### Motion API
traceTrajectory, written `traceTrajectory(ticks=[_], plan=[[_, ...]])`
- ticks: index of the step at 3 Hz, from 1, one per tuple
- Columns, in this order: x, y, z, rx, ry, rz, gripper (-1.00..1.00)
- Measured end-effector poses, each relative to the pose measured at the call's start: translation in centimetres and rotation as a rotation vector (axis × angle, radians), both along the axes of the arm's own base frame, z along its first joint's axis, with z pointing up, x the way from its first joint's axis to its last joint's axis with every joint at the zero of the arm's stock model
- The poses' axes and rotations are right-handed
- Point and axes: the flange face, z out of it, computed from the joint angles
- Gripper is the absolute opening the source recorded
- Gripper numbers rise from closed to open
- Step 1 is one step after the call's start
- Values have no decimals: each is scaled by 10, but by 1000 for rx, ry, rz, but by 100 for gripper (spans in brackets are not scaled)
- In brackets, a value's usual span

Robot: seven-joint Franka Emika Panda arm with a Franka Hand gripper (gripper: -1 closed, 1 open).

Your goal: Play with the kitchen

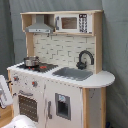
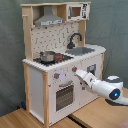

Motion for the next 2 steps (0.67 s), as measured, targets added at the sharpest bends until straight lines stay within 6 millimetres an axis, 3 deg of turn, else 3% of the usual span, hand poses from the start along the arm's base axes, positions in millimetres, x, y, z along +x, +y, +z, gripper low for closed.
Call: traceTrajectory(ticks=[2], plan=[[-8,3,24,-185,11,20,100]])
